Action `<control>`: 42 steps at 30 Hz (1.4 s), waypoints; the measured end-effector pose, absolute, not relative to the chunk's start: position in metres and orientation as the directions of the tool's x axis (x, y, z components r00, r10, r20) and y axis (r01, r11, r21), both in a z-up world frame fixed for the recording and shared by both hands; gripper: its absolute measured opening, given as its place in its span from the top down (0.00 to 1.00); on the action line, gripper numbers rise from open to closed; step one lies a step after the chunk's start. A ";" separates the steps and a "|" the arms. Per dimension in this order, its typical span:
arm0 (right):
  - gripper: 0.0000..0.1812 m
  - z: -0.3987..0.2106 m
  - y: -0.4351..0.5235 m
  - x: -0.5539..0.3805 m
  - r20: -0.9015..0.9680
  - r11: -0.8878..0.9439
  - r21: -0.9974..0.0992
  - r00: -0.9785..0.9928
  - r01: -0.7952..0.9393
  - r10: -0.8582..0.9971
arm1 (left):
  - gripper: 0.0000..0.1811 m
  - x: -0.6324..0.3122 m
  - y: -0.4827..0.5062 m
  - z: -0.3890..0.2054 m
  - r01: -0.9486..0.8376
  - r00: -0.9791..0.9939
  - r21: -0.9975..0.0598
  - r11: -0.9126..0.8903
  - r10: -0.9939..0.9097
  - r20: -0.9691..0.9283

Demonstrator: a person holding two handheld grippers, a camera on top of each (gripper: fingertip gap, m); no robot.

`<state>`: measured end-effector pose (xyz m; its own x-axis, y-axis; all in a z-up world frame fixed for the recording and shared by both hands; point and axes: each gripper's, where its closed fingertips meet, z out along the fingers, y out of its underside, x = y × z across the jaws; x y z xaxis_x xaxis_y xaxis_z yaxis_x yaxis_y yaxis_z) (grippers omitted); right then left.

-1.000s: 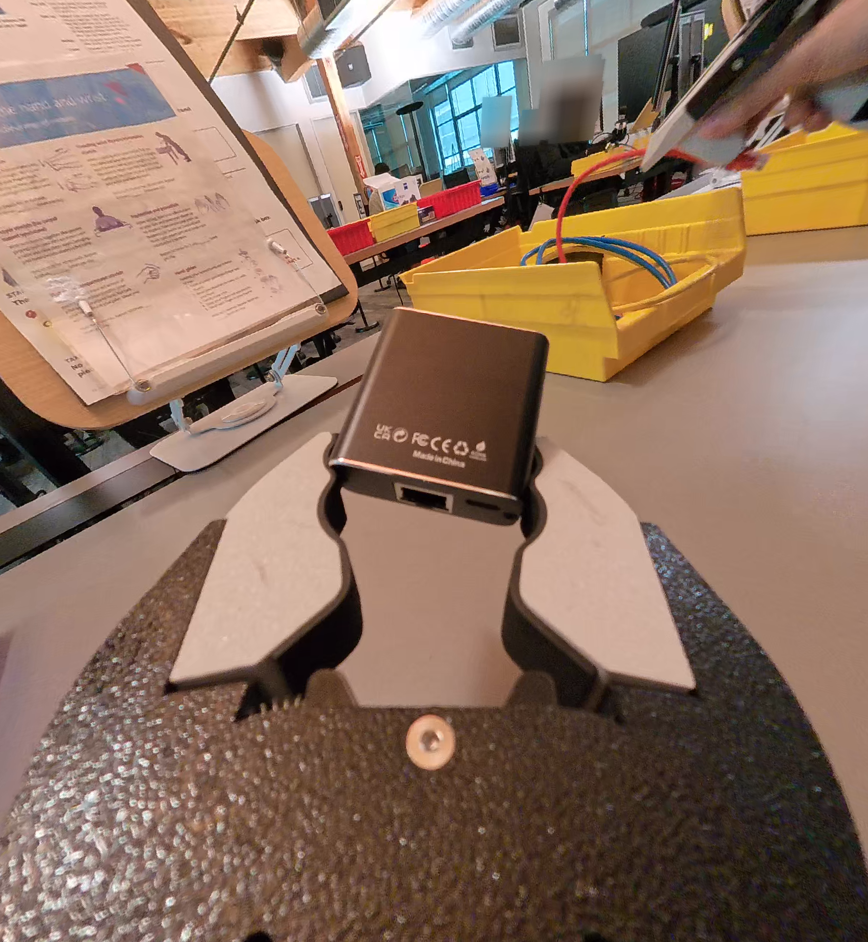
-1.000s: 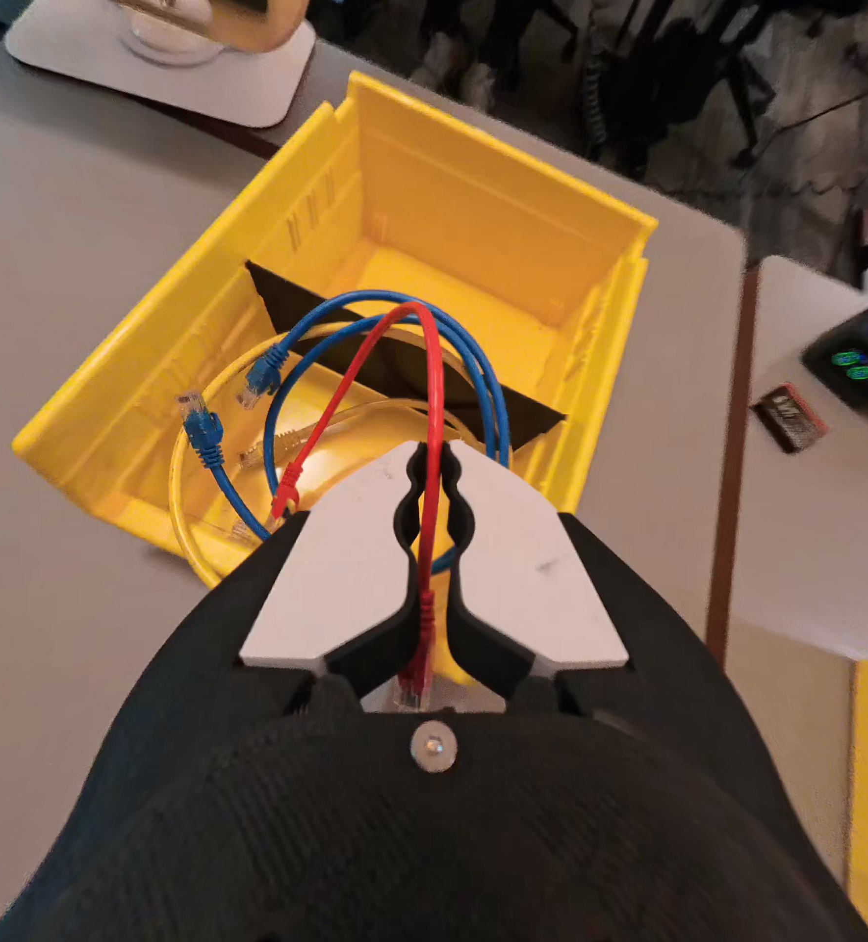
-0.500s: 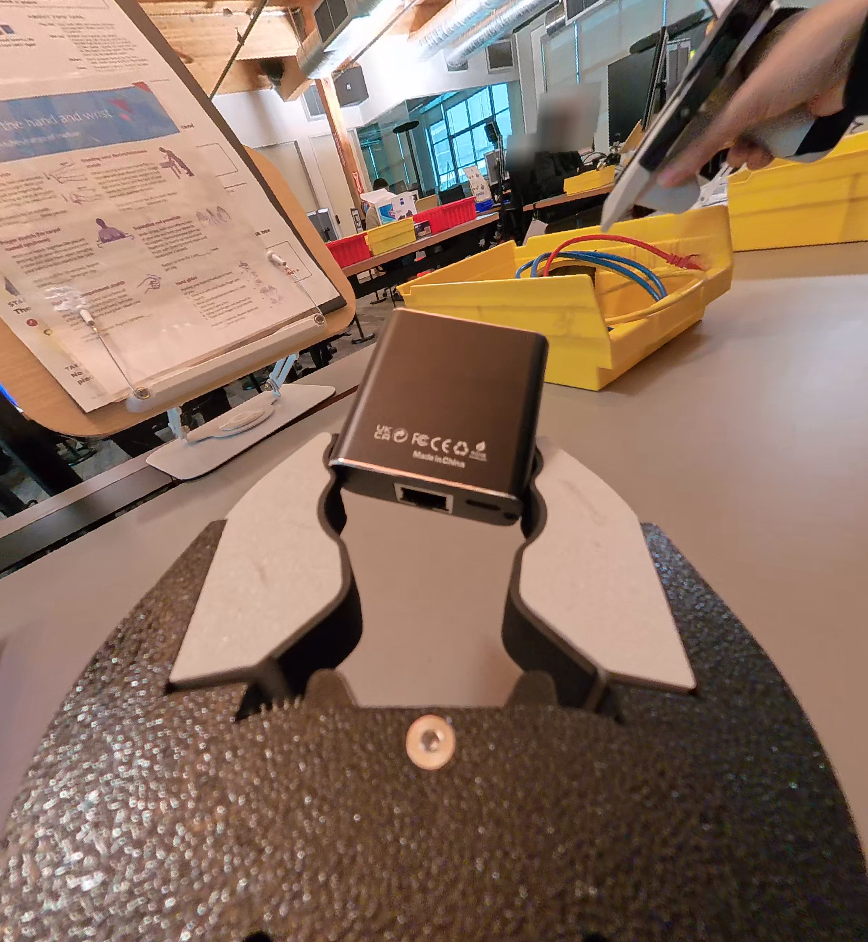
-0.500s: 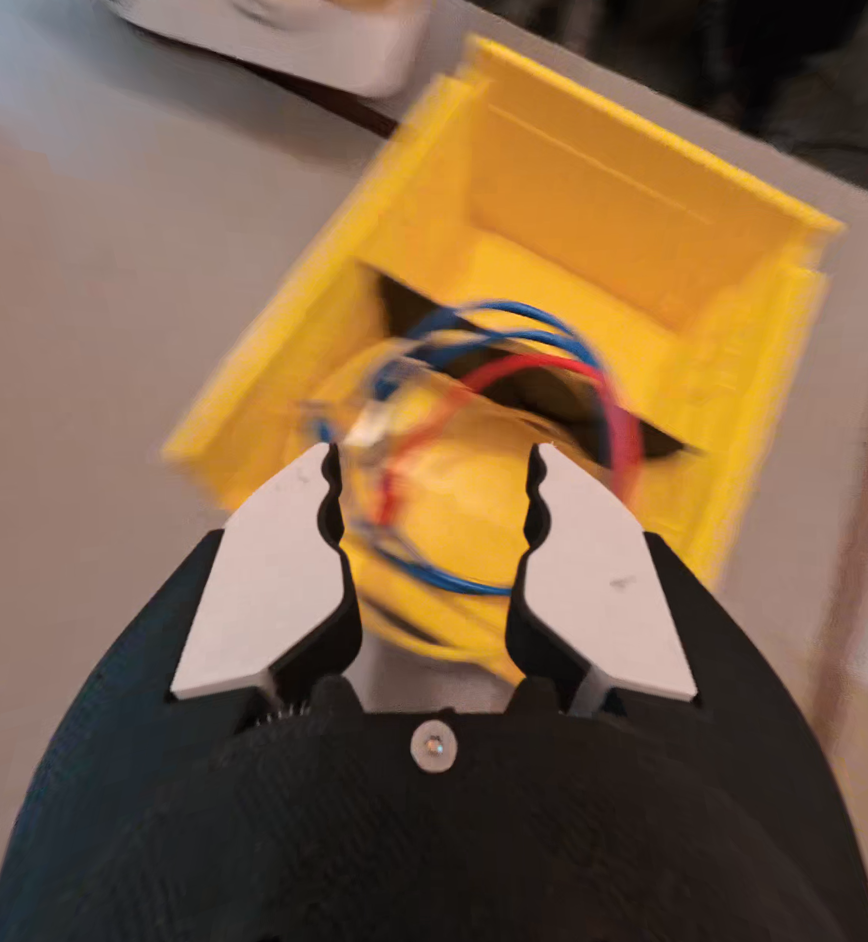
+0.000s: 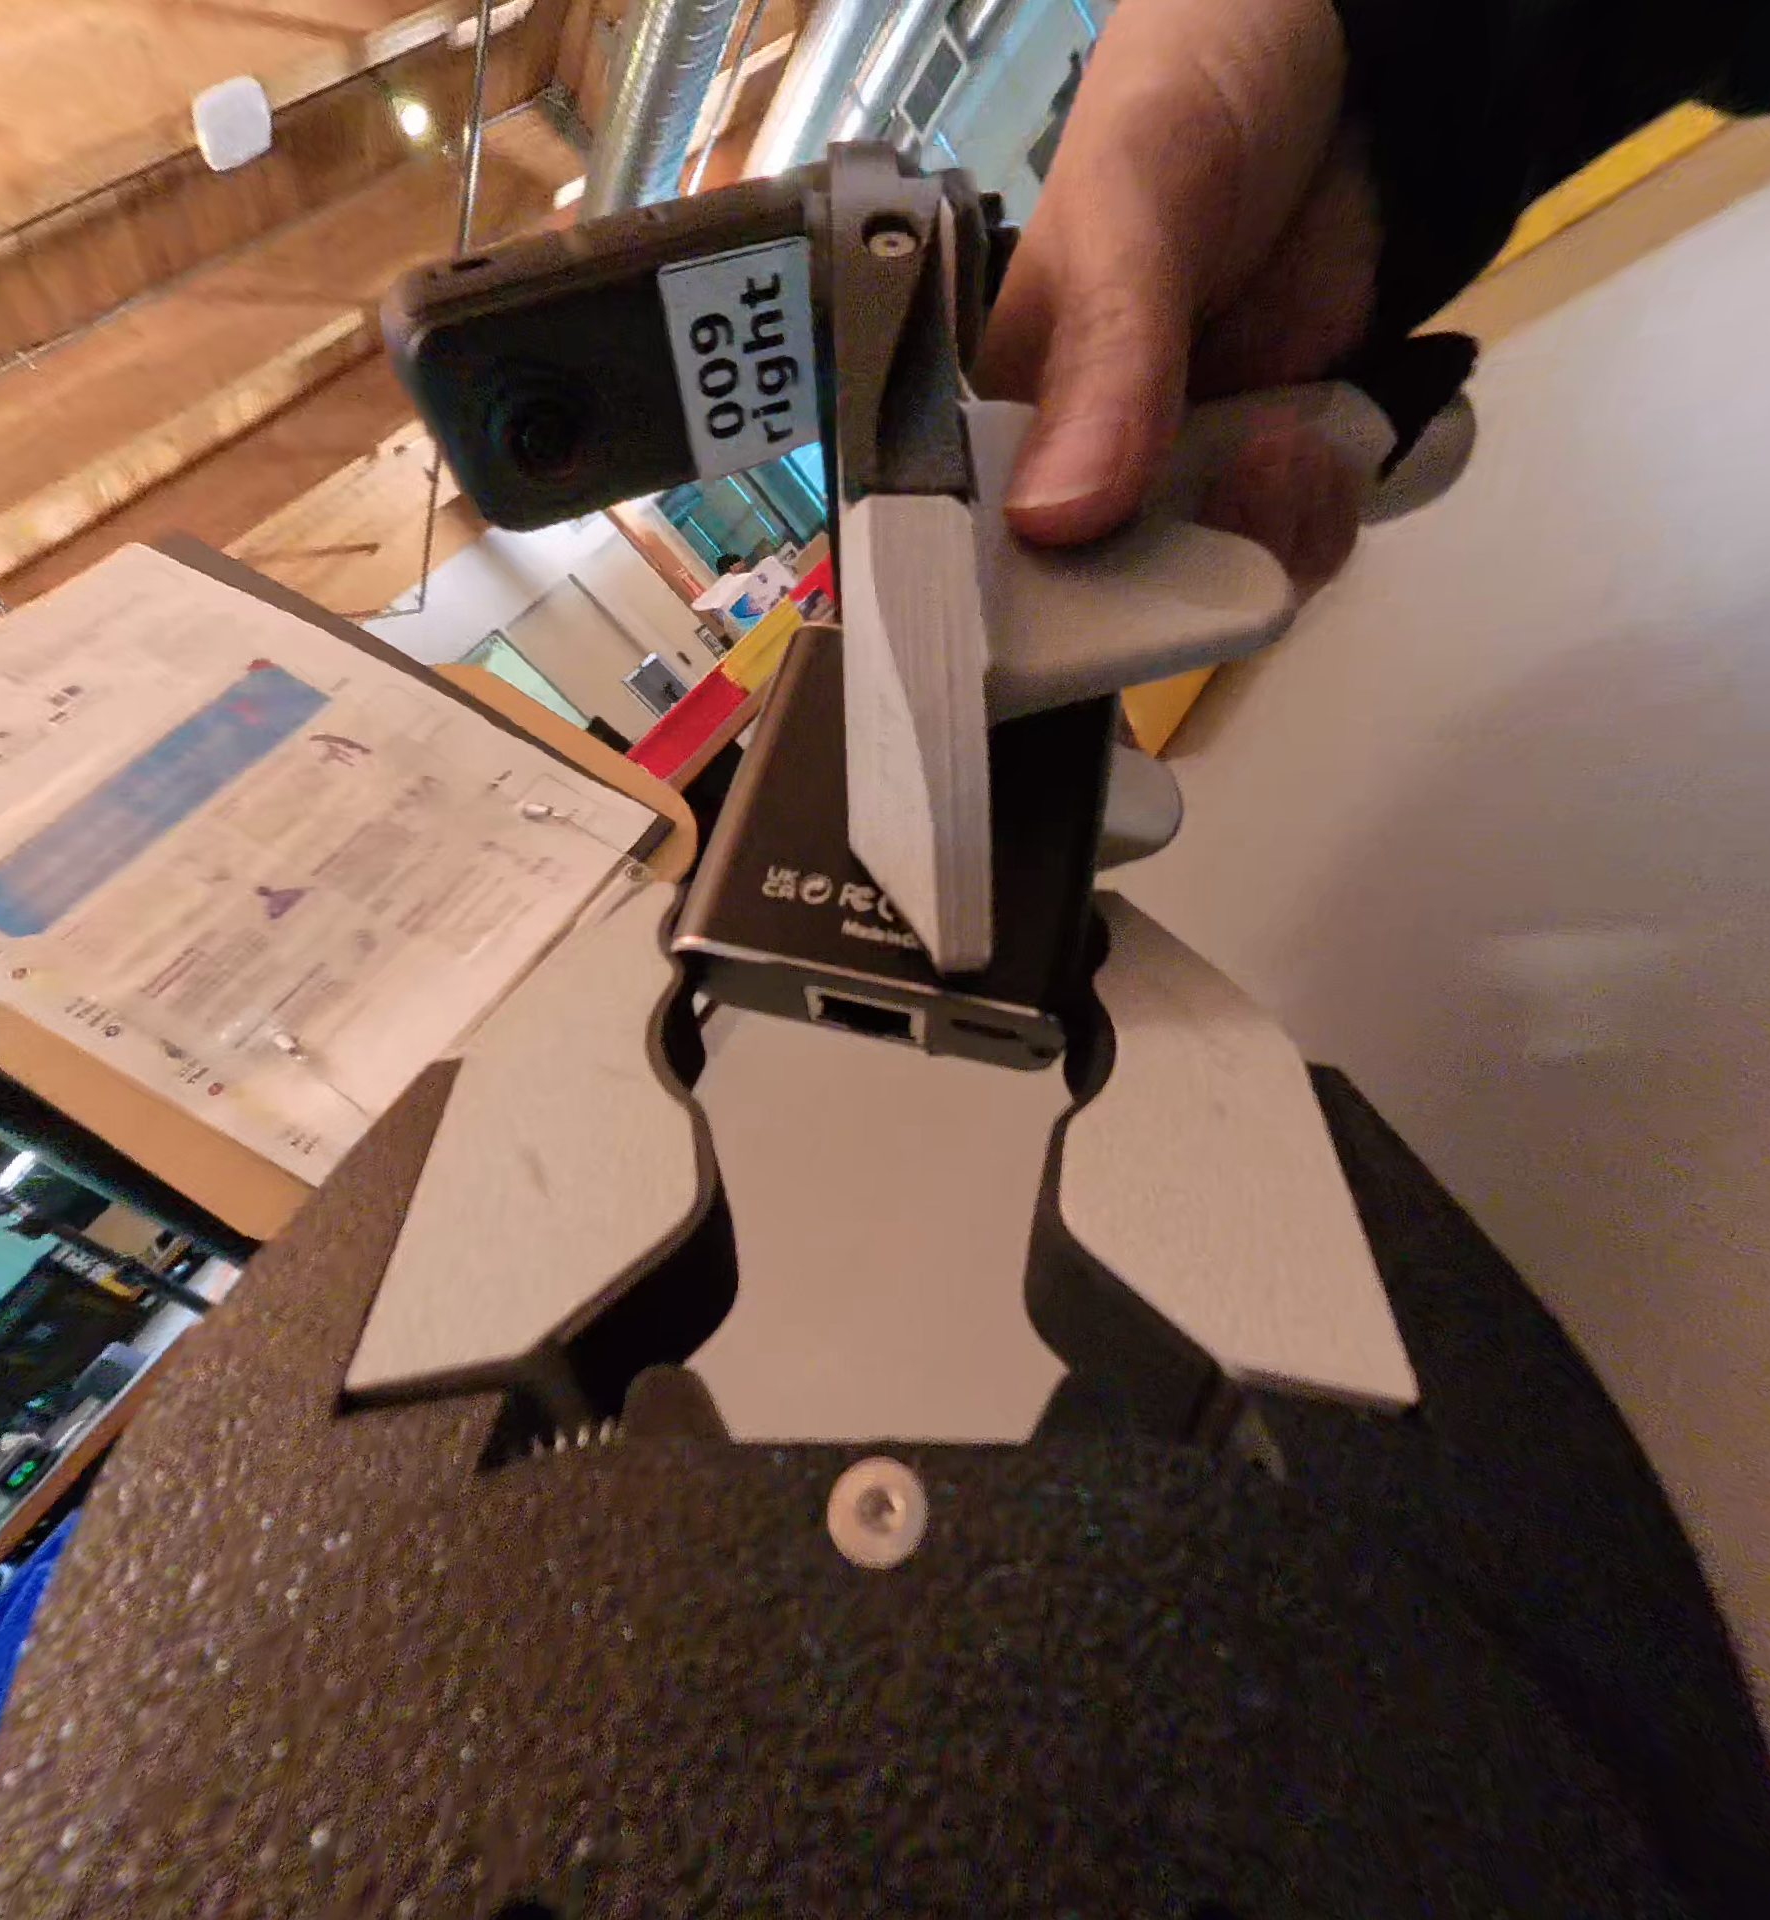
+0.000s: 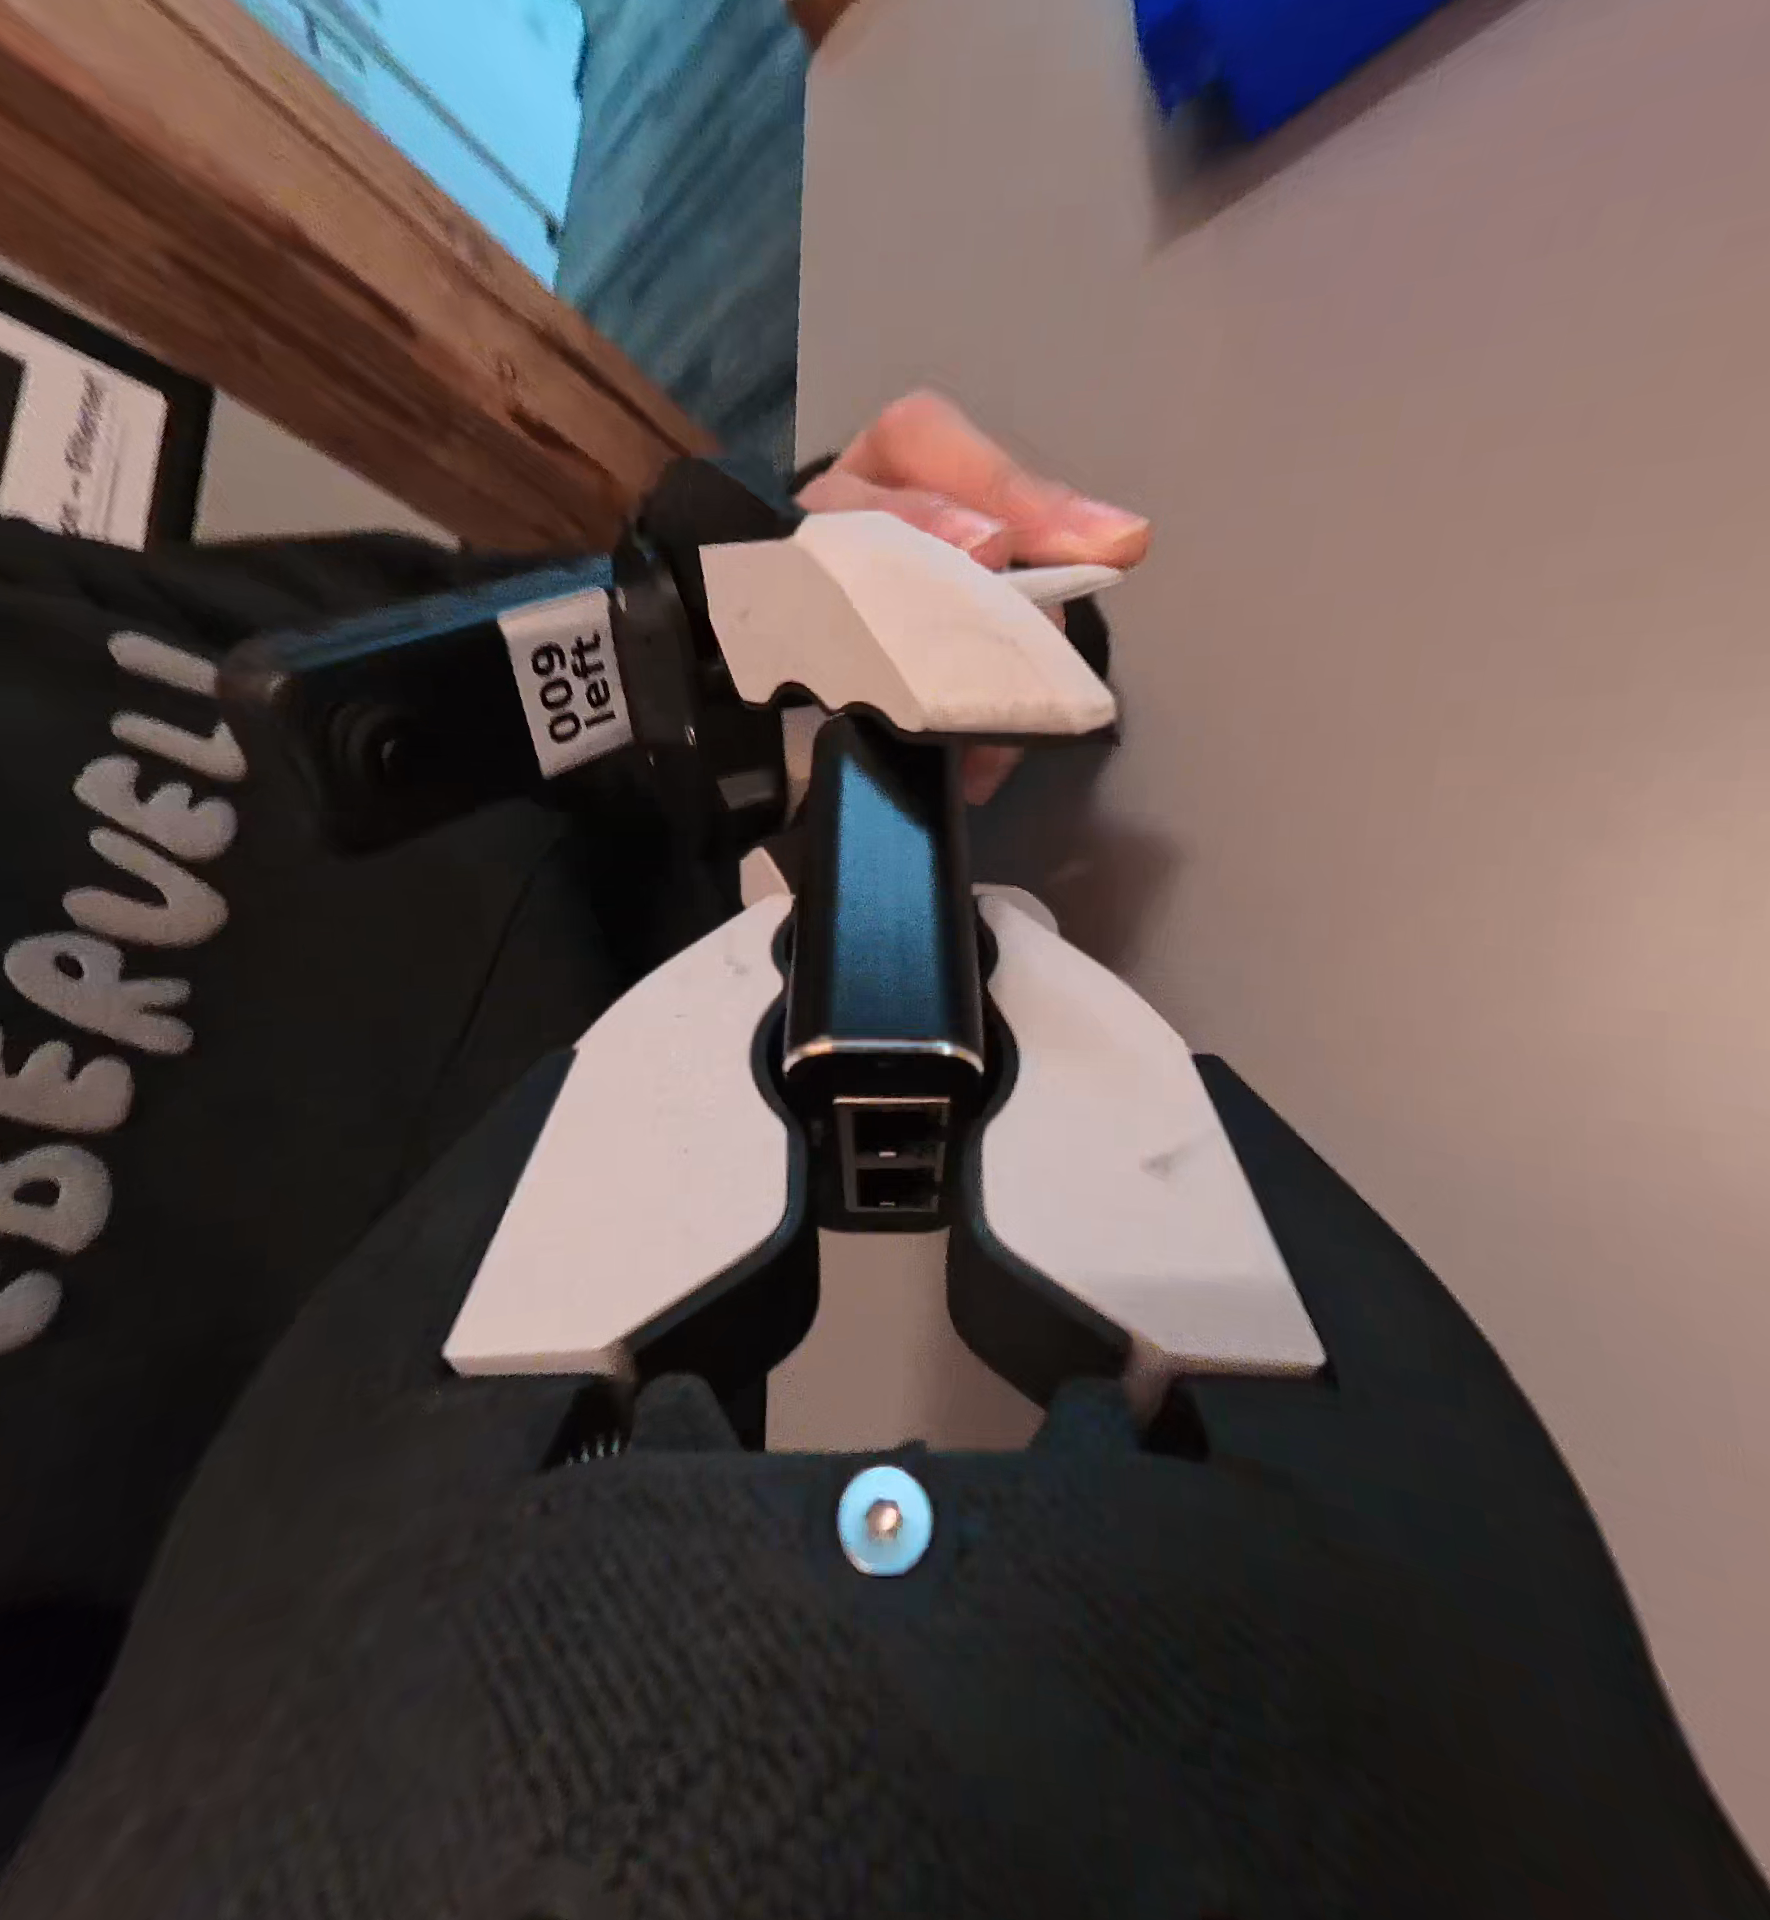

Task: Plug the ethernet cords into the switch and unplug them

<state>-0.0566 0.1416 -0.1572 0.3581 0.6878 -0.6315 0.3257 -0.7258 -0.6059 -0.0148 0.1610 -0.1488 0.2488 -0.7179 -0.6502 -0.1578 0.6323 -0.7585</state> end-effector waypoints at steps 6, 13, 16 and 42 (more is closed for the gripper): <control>0.86 -0.136 0.225 0.079 -0.201 -0.718 -0.614 0.814 0.328 0.544 | 0.64 -0.019 0.167 -0.147 -0.152 0.276 -0.830 0.536 -0.783 -0.557; 0.86 -0.130 0.289 0.327 0.272 -0.860 -0.500 0.962 0.105 -0.040 | 0.66 -0.015 0.179 -0.157 -0.184 0.258 -0.905 0.384 -0.869 -0.422; 0.86 -0.153 0.304 0.352 0.359 -0.884 -0.446 0.933 0.140 -0.033 | 0.67 -0.009 0.181 -0.168 -0.231 0.242 -0.928 0.291 -0.907 -0.345; 0.49 -0.114 0.116 0.294 0.199 -0.464 -0.883 0.952 0.072 -0.233 | 0.49 0.156 0.171 -0.159 -0.281 0.200 -0.948 -0.150 -0.975 0.095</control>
<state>0.2940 0.1156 -0.1137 0.9519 -0.2327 0.1995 0.0715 -0.4642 -0.8828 0.1564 0.1709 -0.1586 0.2004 -0.9751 0.0947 -0.2806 -0.1497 -0.9481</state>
